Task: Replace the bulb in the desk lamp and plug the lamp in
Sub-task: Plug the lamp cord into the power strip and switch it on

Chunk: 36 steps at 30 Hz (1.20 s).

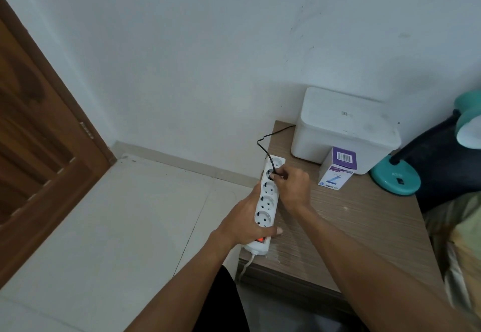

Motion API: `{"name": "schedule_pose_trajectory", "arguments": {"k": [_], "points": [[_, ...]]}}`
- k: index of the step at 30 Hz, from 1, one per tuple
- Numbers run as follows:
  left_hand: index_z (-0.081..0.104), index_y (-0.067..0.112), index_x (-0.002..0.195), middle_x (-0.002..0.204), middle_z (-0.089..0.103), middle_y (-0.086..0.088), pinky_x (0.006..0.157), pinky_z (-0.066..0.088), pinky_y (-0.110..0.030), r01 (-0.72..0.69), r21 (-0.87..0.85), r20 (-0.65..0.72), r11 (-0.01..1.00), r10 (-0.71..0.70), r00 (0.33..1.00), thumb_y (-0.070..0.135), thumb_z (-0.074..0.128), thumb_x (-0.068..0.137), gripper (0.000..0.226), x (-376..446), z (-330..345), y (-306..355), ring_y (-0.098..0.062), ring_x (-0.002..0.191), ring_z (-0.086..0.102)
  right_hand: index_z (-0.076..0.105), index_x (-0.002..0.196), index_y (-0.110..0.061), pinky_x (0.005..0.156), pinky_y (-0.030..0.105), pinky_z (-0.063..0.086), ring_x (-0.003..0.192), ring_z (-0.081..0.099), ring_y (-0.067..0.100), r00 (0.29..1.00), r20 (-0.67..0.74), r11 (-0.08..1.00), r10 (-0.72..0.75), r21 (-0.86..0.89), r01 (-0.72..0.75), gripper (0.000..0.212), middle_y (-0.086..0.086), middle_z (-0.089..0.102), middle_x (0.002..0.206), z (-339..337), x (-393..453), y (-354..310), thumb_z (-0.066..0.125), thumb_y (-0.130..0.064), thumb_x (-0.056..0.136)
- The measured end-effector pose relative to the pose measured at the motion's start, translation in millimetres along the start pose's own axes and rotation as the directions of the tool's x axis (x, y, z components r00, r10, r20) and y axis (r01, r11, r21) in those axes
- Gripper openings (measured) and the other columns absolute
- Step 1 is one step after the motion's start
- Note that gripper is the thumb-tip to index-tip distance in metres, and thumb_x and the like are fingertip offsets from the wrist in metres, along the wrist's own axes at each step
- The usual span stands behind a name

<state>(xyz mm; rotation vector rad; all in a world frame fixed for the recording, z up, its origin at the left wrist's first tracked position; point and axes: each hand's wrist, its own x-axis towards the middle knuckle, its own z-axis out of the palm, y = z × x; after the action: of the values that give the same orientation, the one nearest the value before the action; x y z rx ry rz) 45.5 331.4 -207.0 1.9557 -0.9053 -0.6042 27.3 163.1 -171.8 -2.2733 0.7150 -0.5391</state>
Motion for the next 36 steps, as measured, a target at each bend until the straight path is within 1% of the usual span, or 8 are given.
{"name": "schedule_pose_trajectory", "arguments": {"k": [7,9,12,14,18,26,31,36], "points": [[0.014,0.037,0.159,0.142,0.058,0.009,0.100,0.057,-0.040,0.047,0.126,0.017,0.991,-0.050,0.999,0.065,0.084,0.070,0.117,-5,-7,9,-0.008,0.115,0.065,0.075,0.108,-0.016,0.072,0.025,0.053,0.084,0.067,0.011,0.989,0.144,0.998,0.037,-0.051,-0.030,0.021,0.000,0.076,0.099,-16,1,-3,0.071,-0.021,0.088],[-0.006,0.027,0.164,0.171,0.022,0.000,0.109,0.051,-0.037,0.016,0.298,0.039,0.954,-0.029,0.999,0.069,0.075,0.076,0.127,-7,-10,16,-0.016,0.138,0.051,0.071,0.117,-0.016,0.077,0.028,0.056,0.086,0.068,0.012,0.988,0.156,0.998,0.005,-0.059,0.004,0.027,0.001,0.075,0.104,-26,-9,5,0.067,-0.026,0.092],[-0.016,0.018,0.163,0.171,-0.024,0.003,0.118,0.039,-0.033,-0.119,0.540,0.046,0.833,0.112,0.993,0.067,0.064,0.087,0.121,-4,-10,26,-0.019,0.161,0.005,0.066,0.124,-0.020,0.084,0.032,0.057,0.092,0.067,0.011,0.990,0.140,0.995,0.009,-0.104,0.006,0.030,-0.001,0.073,0.111,-44,-28,28,0.061,-0.029,0.095],[-0.010,0.015,0.164,0.171,-0.022,-0.002,0.128,0.023,-0.037,-0.221,0.618,0.074,0.754,0.225,0.972,0.063,0.057,0.092,0.110,0,-4,35,-0.018,0.160,-0.013,0.066,0.123,-0.025,0.089,0.035,0.056,0.099,0.066,0.012,0.991,0.132,0.984,0.037,-0.175,-0.013,0.029,-0.003,0.072,0.114,-58,-39,50,0.060,-0.031,0.095],[-0.005,0.020,0.166,0.173,-0.014,-0.001,0.130,0.000,-0.037,-0.316,0.630,0.164,0.709,0.277,0.947,0.059,0.046,0.101,0.091,9,30,58,-0.015,0.159,-0.015,0.067,0.119,-0.022,0.091,0.035,0.052,0.105,0.063,0.016,0.995,0.075,0.958,0.061,-0.283,-0.038,0.027,-0.001,0.070,0.116,-96,-60,99,0.061,-0.025,0.093],[0.011,0.017,0.166,0.174,0.004,-0.007,0.131,0.005,-0.037,-0.463,0.536,0.368,0.706,0.299,0.881,0.051,0.037,0.108,0.072,61,143,115,-0.018,0.160,0.003,0.057,0.134,-0.003,0.110,0.040,0.039,0.129,0.052,0.032,0.984,-0.058,0.924,0.167,-0.339,-0.177,0.046,0.018,0.057,0.139,-175,-64,206,0.061,-0.019,0.091],[0.012,0.015,0.165,0.174,0.004,-0.009,0.129,0.005,-0.034,-0.390,0.505,0.297,0.770,0.269,0.916,0.050,0.032,0.110,0.068,119,194,147,-0.021,0.161,0.005,0.048,0.140,-0.005,0.111,0.041,0.040,0.136,0.044,0.030,0.986,-0.083,0.904,0.147,-0.392,-0.169,0.051,0.015,0.048,0.147,-210,-33,235,0.055,-0.026,0.095],[0.008,0.014,0.165,0.174,0.002,-0.010,0.129,0.004,-0.037,-0.394,0.515,0.296,0.761,0.274,0.915,0.052,0.027,0.110,0.070,179,214,158,-0.022,0.161,0.001,0.034,0.151,-0.002,0.120,0.044,0.025,0.147,0.029,0.032,0.998,-0.025,0.902,0.056,-0.428,-0.061,0.062,0.018,0.035,0.156,-217,4,250,0.055,-0.018,0.094]]}}
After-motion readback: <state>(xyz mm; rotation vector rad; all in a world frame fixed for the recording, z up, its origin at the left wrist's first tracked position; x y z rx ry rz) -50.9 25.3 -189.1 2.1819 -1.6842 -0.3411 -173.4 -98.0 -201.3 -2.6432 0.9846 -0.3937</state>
